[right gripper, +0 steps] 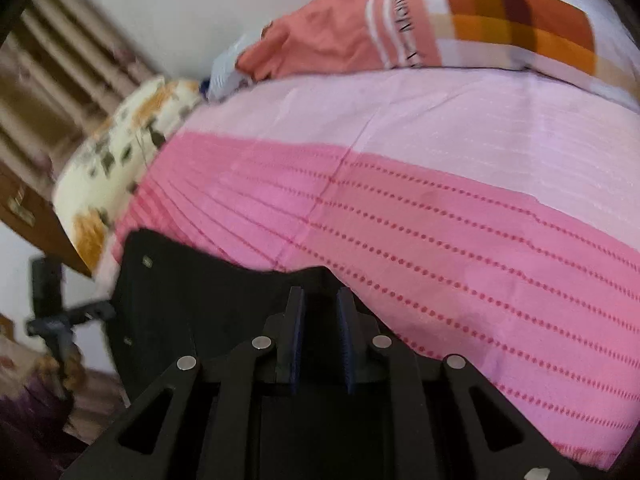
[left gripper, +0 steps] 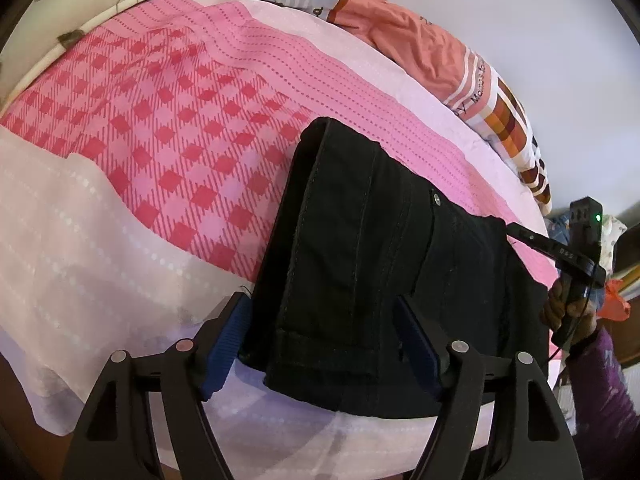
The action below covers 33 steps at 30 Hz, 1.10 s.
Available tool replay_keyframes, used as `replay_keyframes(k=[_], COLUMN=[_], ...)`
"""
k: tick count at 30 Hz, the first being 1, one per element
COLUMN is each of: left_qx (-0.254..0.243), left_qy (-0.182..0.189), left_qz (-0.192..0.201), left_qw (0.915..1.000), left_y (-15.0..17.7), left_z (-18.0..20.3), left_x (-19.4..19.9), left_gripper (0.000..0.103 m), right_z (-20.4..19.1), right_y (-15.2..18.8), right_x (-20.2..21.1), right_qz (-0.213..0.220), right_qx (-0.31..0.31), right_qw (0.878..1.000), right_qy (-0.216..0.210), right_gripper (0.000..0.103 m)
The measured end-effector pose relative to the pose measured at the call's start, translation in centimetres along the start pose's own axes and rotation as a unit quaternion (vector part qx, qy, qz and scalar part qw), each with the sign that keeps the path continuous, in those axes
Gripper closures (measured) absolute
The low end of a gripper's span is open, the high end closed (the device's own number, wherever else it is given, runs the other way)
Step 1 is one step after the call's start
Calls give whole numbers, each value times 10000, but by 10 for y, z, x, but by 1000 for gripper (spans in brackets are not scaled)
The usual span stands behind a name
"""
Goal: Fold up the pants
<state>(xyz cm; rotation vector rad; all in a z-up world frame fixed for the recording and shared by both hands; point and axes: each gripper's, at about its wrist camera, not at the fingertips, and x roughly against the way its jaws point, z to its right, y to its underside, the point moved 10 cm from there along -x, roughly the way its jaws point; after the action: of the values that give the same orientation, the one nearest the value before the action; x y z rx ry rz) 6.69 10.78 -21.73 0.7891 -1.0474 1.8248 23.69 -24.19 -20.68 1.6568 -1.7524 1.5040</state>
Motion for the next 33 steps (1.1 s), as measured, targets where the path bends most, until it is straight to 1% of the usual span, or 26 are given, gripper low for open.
replay_keyframes(k=[2,3,5,10,11,12,13,14,15,16,17,18,20,21,22,23,24,25,26,27,29,30,31,33], left_qx=[4,41,115,223,207,179,148,131,119,109,115,143,179,176,156,98,-27,-242,-377,-456,-585,-663,-749,-968], left_qy=[-69,-68,-72,-30,-60,-90,-127,-140,-130,-108,-102,-75,103,264,442,493,513,555,523,418,499,621,839,1303], left_qz=[-24,-59,-87,-35,-34,-39,-41,-52,-74,-77,-43,62,208,199,205,247,294,297,252,181,30,-47,-144,-561], left_qw=[10000,10000,9999,9997,9998,9998,9998,9998,9998,9999,9999,9999,9996,9993,9987,9984,9982,9977,9976,9979,9970,9959,9936,9851], left_y=[0,0,0,-1,-1,-1,0,0,0,0,-2,-5,-12,-15,-18,-21,-25,-28,-30,-33,-37,-39,-40,-38], left_z=[-1,-2,-5,-6,-5,-5,-4,-3,-3,-3,-3,-3,-5,-5,-4,-4,-3,0,0,-2,-2,-1,2,13], left_x=[-1,-3,-4,-3,-4,-5,-5,-5,-5,-4,-3,1,6,8,9,10,11,11,9,5,-2,-6,-11,-24], left_gripper=[28,28,27,21,21,20,20,20,20,20,20,20,20,20,20,20,20,20,20,20,20,20,20,19], right_z=[-6,-10,-9,-6,-3,2,15,20,18,14,12,11,0,-7,-15,-19,-17,-14,-13,-13,-20,-28,-37,-59], right_y=[4,3,0,-8,-11,-13,-16,-15,-12,-11,-12,-14,-16,-17,-14,-9,2,8,6,2,-7,-10,-9,1], right_x=[-11,-11,-10,-14,-15,-13,-15,-17,-18,-15,-7,1,19,23,23,16,-3,-12,-10,-4,13,26,33,42], right_qz=[-153,-118,-62,127,222,312,353,299,311,378,551,700,969,1002,940,736,284,122,223,302,638,819,886,900], right_qx=[180,369,524,630,576,508,305,133,112,197,216,102,70,148,283,383,480,539,499,332,134,35,-10,-1], right_qw=[9997,9992,9985,9970,9969,9964,9961,9975,9982,9977,9965,9961,9945,9943,9946,9956,9963,9950,9950,9961,9964,9958,9958,9959], right_qy=[-17,33,139,421,492,597,754,625,510,523,588,534,399,343,338,446,647,827,830,755,551,402,241,22], right_gripper=[87,89,97,101,103,103,103,103,103,103,102,101,100,99,99,99,99,101,101,101,97,97,97,94])
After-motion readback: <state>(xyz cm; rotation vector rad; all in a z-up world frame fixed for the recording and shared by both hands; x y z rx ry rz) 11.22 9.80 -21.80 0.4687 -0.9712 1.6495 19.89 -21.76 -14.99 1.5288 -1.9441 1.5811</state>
